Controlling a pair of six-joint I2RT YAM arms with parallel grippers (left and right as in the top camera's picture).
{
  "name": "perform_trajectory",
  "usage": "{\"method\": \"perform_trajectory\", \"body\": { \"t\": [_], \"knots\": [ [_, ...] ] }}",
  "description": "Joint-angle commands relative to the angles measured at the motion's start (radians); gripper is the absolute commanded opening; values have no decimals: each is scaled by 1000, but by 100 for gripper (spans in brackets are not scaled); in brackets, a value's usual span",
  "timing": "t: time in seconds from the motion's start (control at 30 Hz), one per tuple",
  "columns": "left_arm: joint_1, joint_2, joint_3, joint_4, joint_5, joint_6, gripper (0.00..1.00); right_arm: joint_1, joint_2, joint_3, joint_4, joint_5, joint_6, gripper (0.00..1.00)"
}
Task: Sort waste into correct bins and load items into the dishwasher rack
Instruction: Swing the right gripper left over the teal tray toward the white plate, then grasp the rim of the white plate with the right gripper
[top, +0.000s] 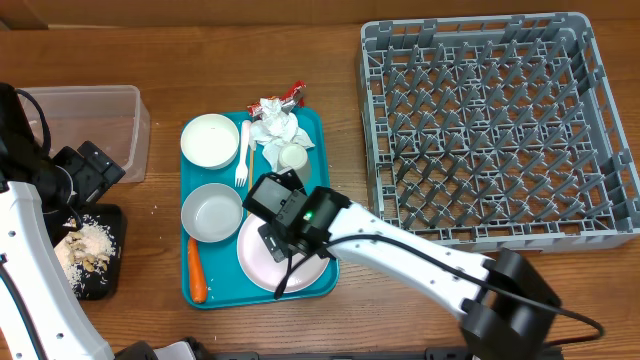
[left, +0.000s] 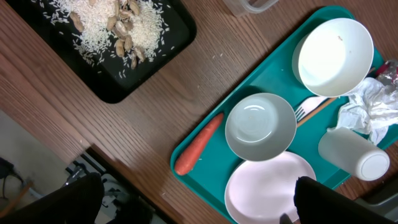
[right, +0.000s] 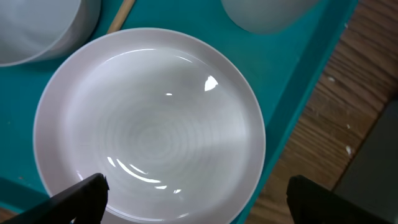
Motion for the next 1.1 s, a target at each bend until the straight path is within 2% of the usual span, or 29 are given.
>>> {"method": "perform_trajectory", "body": {
  "t": [0.0, 0.17, 0.27, 0.4, 0.83, 1.07],
  "knots": [
    [4, 6, -5, -2, 4, -10, 100, -37, 22, 5, 24, 24, -87, 93],
    [4, 6, -5, -2, 4, -10, 100, -127, 42, -2, 67, -2, -148, 87],
    [4, 6, -5, -2, 4, -10, 100, -188, 58, -2, 84, -134, -214, 80],
    [4, 6, -5, -2, 4, -10, 100, -235, 80, -2, 98, -253, -229, 78],
    [4, 6, -5, -2, 4, -10, 100, -206, 88, -88, 138, -277, -246, 77],
    [4, 6, -5, -2, 4, -10, 100, -205, 88, -106, 149, -277, -243, 70]
  ]
}}
